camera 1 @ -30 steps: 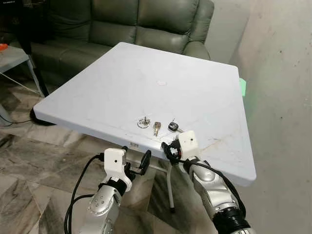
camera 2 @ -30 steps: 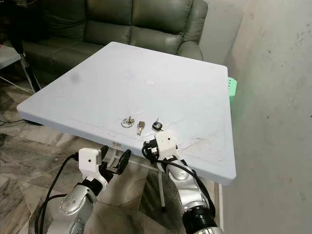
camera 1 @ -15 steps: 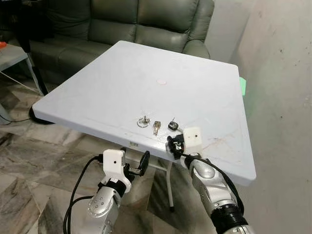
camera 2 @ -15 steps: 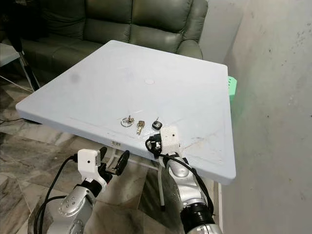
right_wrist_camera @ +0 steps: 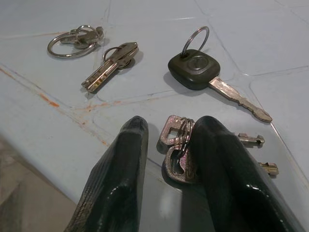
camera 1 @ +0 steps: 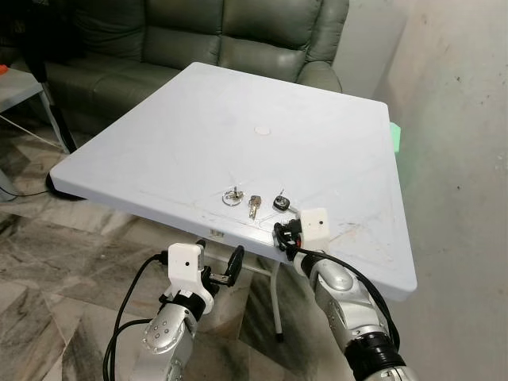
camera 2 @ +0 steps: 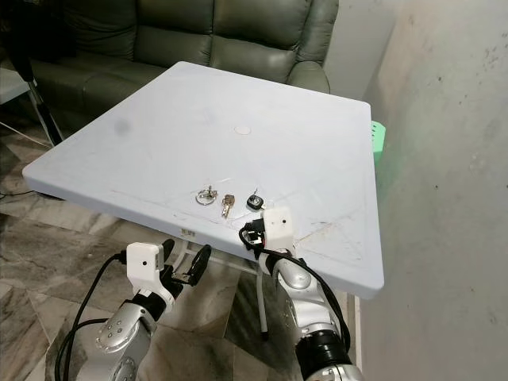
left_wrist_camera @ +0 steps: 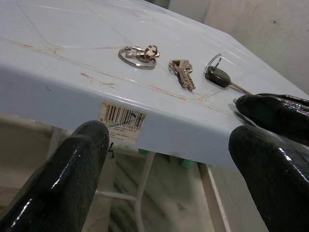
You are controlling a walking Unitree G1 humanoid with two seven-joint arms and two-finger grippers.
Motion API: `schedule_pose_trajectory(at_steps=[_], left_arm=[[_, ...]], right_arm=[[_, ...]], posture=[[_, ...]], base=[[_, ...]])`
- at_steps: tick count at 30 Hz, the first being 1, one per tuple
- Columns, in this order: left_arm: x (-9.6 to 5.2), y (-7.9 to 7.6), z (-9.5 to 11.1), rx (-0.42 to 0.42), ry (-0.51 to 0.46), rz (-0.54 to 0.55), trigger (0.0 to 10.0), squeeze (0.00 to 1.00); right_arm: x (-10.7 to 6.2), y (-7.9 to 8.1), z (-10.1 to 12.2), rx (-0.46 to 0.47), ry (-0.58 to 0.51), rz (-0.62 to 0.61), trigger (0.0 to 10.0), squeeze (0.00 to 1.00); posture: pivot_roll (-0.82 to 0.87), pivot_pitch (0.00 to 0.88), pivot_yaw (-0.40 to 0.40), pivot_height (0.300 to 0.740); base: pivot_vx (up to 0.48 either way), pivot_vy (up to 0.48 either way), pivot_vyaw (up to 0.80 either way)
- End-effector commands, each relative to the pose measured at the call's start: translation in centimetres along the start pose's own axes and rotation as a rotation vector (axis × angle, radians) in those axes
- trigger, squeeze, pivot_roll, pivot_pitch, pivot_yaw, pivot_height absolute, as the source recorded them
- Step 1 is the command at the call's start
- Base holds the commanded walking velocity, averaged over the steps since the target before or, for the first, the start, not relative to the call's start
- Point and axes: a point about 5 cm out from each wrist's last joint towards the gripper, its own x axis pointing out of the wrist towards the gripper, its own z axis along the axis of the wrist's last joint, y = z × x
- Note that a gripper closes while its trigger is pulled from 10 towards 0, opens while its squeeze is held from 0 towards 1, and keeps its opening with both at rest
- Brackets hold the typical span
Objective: Hang keys on a hook
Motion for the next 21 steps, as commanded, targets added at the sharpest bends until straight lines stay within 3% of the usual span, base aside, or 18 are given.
schedule_pose_trajectory(at_steps=[1,9,10,11,12,13,19,20,21], left_arm=[[0.24,-0.97,0.08,-0.01,-0.004,-0.026,10.0,0.0],[0.39,-1.08,0.11,-0.014,-0.005,-0.029,10.0,0.0],[0.41,-1.1,0.12,-0.011,-0.006,-0.03,10.0,0.0],[0.41,-1.1,0.12,-0.011,-0.006,-0.03,10.0,0.0],[0.44,-1.13,0.11,-0.011,-0.006,-0.031,10.0,0.0],[0.46,-1.15,0.11,-0.011,-0.006,-0.031,10.0,0.0],[0.48,-1.18,0.14,-0.013,-0.009,-0.032,10.0,0.0],[0.51,-1.19,0.12,-0.012,-0.008,-0.031,10.0,0.0],[0.52,-1.19,0.12,-0.012,-0.008,-0.031,10.0,0.0]], right_arm=[[-0.12,-0.4,0.2,0.011,-0.014,0.009,10.0,0.0],[-0.19,-0.77,0.3,0.014,-0.028,-0.001,10.0,0.0],[-0.25,-0.9,0.42,0.027,-0.042,-0.008,4.4,0.0],[-0.25,-0.9,0.42,0.027,-0.042,-0.008,4.4,0.0],[-0.28,-1.03,0.51,0.035,-0.052,-0.013,1.7,0.0],[-0.27,-1.09,0.51,0.032,-0.05,-0.017,0.0,0.0],[-0.21,-1.04,0.47,0.026,-0.047,-0.016,0.0,0.0],[-0.24,-0.93,0.48,0.018,-0.052,-0.002,0.7,0.0],[-0.24,-0.9,0.47,0.015,-0.05,0.001,0.7,0.0]], posture=[[0.04,0.105,-0.114,0.74],[0.04,0.102,-0.115,0.74],[0.04,0.102,-0.115,0.74],[0.04,0.102,-0.115,0.74],[0.04,0.099,-0.115,0.74],[0.04,0.099,-0.115,0.74],[0.04,0.094,-0.116,0.74],[0.04,0.094,-0.116,0.74],[0.04,0.094,-0.116,0.74]], base=[[0.0,0.0,0.0],[0.0,0.0,0.0],[0.0,0.0,0.0],[0.0,0.0,0.0],[0.0,0.0,0.0],[0.0,0.0,0.0],[0.0,0.0,0.0],[0.0,0.0,0.0],[0.0,0.0,0.0]])
